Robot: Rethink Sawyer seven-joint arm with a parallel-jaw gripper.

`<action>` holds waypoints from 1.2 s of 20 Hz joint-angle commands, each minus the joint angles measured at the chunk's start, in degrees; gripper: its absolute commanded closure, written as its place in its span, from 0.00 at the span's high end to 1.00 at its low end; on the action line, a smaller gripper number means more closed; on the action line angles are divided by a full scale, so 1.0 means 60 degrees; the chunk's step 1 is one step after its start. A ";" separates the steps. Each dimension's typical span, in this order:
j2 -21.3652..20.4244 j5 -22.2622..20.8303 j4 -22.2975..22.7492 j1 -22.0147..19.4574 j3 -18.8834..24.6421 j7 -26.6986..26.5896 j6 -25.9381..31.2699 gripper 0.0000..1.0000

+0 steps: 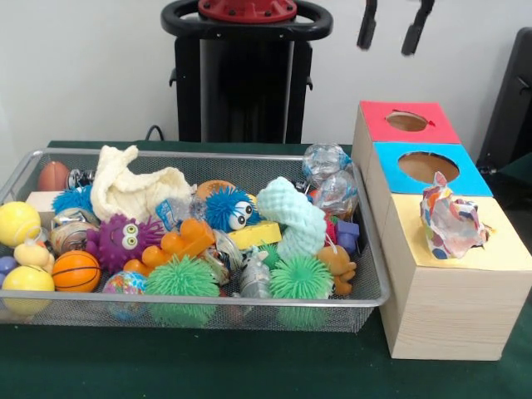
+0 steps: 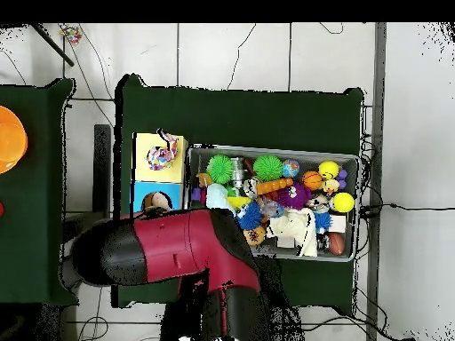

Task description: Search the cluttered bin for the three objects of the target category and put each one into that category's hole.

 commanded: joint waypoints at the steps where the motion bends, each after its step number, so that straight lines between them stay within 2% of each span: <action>1: -0.0403 0.0612 -0.1202 -0.0557 0.0412 0.0181 0.1570 1.00; 10: -0.0411 0.0609 -0.1574 -0.0923 0.0441 -0.0249 0.2032 1.00; 11: -0.0428 0.0558 -0.1607 -0.0939 0.0448 -0.0345 0.2097 0.00; 14: -0.0386 0.0483 -0.1653 -0.0878 0.0370 -0.0117 0.1972 0.00; 21: 0.0046 0.0381 -0.1034 -0.0873 0.0438 -0.0059 0.0889 0.00; 24: 0.0267 0.0176 -0.1087 -0.0798 0.0420 -0.0039 0.0869 0.00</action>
